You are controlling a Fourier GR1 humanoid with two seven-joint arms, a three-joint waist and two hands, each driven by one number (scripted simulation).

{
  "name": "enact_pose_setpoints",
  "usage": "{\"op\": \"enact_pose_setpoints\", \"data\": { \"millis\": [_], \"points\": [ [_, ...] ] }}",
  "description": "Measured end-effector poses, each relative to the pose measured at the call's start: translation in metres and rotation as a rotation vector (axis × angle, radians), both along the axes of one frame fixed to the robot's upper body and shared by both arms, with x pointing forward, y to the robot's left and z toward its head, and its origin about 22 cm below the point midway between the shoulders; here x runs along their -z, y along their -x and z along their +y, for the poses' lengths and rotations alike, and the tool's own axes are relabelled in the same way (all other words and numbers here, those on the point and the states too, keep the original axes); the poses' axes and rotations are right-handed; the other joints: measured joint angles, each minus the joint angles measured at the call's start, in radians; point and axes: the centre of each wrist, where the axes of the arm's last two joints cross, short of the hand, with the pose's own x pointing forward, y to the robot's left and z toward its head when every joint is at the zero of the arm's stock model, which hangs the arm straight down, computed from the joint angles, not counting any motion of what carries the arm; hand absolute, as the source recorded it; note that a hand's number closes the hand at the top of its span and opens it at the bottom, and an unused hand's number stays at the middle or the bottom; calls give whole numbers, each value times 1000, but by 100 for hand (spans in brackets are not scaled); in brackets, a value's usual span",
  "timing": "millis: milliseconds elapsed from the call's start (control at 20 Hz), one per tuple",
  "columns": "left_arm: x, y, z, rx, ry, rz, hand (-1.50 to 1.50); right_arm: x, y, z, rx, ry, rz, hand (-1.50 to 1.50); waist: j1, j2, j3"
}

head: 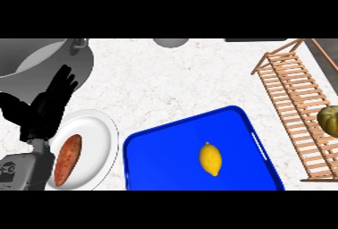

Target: Pick the squash from the tray and place it in the tiered shelf

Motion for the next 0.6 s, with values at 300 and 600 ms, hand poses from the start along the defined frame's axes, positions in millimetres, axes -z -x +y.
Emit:
{"op": "enact_pose_setpoints", "data": {
  "millis": [300, 600],
  "points": [
    [1, 1, -5, -7, 1, 1, 0, -10, 65, -34, -89, -18, -54, -150, -6, -1, 0],
    [1, 1, -9, 8, 1, -6, 0, -6, 117, -41, -183, 65, -52, -150, 3, 1, 0]
  ]
}}
